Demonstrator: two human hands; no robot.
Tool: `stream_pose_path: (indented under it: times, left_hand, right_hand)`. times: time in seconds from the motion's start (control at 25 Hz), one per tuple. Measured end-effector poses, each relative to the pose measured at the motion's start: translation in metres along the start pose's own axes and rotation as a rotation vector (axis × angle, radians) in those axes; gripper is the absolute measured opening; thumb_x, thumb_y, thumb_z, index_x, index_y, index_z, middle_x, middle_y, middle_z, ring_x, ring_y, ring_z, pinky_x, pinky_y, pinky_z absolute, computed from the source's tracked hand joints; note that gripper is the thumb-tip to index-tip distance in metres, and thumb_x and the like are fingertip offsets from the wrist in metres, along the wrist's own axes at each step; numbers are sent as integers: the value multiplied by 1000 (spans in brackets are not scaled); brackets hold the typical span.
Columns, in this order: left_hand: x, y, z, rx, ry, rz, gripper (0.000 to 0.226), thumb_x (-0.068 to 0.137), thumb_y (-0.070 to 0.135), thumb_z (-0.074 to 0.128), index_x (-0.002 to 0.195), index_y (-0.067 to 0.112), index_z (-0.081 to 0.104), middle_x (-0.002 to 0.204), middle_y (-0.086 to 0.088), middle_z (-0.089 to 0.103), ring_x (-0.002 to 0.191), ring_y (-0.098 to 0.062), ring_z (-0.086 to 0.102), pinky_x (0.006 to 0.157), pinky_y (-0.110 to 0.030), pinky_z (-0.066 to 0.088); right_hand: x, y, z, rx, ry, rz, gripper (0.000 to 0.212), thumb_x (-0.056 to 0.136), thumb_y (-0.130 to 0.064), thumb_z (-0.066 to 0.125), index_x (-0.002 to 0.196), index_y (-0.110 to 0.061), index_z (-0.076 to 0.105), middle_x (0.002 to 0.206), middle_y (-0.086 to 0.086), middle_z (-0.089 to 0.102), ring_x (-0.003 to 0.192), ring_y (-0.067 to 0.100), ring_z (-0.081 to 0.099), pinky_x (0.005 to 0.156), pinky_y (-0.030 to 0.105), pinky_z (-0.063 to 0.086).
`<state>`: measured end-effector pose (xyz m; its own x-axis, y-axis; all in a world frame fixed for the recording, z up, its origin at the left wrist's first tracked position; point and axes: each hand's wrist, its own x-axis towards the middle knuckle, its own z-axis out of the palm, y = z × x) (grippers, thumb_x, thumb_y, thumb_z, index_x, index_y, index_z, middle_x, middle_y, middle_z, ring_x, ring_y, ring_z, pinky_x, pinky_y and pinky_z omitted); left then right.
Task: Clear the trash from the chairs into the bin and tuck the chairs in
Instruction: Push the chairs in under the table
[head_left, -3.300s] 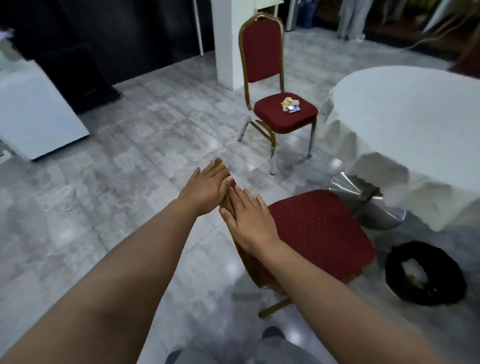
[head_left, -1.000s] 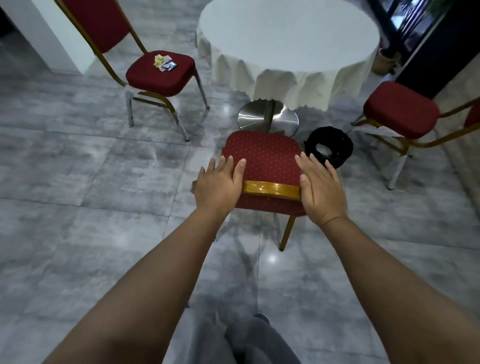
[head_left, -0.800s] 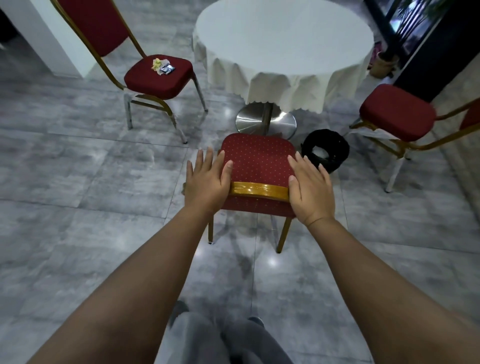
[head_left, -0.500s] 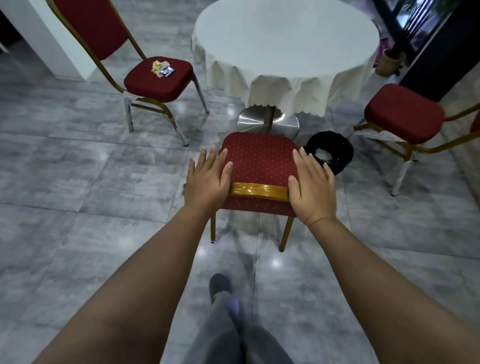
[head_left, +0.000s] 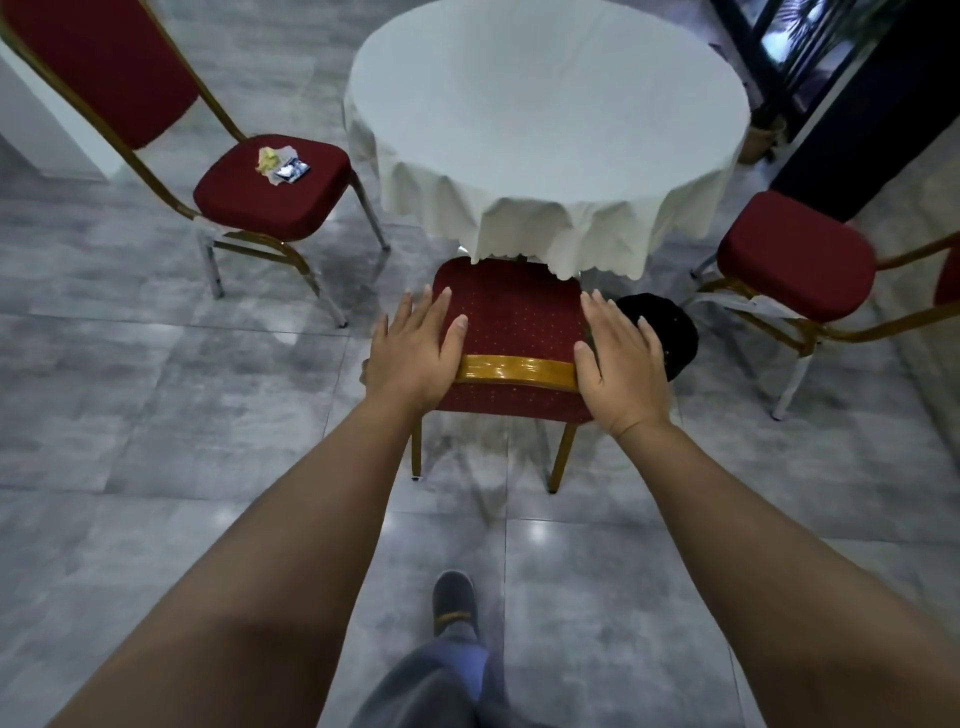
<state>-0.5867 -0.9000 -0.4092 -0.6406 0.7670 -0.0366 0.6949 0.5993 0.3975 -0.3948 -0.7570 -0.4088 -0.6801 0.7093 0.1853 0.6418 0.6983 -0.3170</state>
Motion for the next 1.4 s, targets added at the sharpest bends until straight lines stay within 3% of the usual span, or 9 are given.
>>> stream_pose_path:
  times: [0.6, 0.96, 1.4]
  left_hand:
    - [140, -16, -12, -1, -3, 56, 58, 102, 50, 15, 154, 27, 21, 163, 1, 16, 152, -16, 1, 122, -43, -1]
    - [186, -22, -19, 7, -4, 78, 55, 103, 46, 16, 154, 28, 21, 164, -1, 15, 152, -17, 2, 122, -43, -1]
    - [211, -31, -25, 61, -17, 105, 51, 104, 40, 17, 154, 32, 21, 163, 0, 16, 152, -18, 3, 122, -44, -2]
  right_hand:
    - [120, -6, 26, -4, 48, 65, 63, 93, -41, 22, 151, -18, 36, 156, 2, 39, 146, 16, 32, 122, 41, 15]
    - [161, -9, 36, 12, 33, 81, 66, 93, -44, 19, 152, -20, 33, 158, -1, 36, 147, 14, 29, 122, 42, 16]
    - [179, -16, 41, 13, 10, 86, 58, 98, -38, 28, 152, -19, 34, 157, 1, 37, 146, 17, 31, 120, 45, 21]
